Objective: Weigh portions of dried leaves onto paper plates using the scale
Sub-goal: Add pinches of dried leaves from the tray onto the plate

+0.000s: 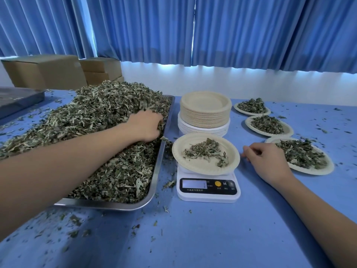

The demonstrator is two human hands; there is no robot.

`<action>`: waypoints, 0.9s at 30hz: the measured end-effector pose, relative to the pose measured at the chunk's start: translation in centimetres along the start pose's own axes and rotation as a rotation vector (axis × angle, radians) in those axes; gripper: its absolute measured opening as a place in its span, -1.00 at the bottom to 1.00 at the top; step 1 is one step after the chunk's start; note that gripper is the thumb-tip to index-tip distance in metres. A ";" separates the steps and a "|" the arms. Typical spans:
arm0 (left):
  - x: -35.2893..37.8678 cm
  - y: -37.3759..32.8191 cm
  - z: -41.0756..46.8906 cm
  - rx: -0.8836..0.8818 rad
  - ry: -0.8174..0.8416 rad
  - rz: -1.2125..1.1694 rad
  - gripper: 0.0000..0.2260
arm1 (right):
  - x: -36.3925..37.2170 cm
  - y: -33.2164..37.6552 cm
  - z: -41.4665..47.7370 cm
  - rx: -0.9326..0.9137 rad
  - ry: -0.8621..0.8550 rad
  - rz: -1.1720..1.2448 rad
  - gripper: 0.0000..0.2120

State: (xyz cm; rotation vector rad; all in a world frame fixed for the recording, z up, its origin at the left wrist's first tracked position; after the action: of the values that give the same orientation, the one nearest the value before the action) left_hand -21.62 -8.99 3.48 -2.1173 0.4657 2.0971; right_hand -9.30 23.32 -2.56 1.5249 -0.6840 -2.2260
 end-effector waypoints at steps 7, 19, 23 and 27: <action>0.5 -0.7 -1.0 0.116 0.021 0.069 -0.69 | 0.1 -0.1 0.0 0.005 0.007 0.004 -0.64; -1.8 -2.6 -3.2 0.117 0.209 0.124 -0.73 | 0.1 0.3 -0.1 0.012 0.027 0.005 -0.63; -1.0 -1.9 -3.7 0.130 0.154 0.094 -0.68 | 0.0 0.2 -0.2 0.016 0.028 0.013 -0.64; -1.8 -1.4 -3.8 0.121 0.040 0.058 -0.73 | 0.0 0.3 -0.2 0.018 0.029 0.011 -0.64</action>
State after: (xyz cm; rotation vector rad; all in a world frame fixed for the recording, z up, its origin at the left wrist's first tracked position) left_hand -17.58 -8.60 5.24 -2.1056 0.6482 2.0040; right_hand -9.14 23.04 -2.44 1.5551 -0.7043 -2.1914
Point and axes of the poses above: each hand's wrist, its own z-axis towards the middle knuckle, its own x-axis out of the palm, y = z × x, the point moved 4 cm from there along z, towards the middle knuckle, and after that the axes turned 7 degrees about y, right-handed, at the moved point
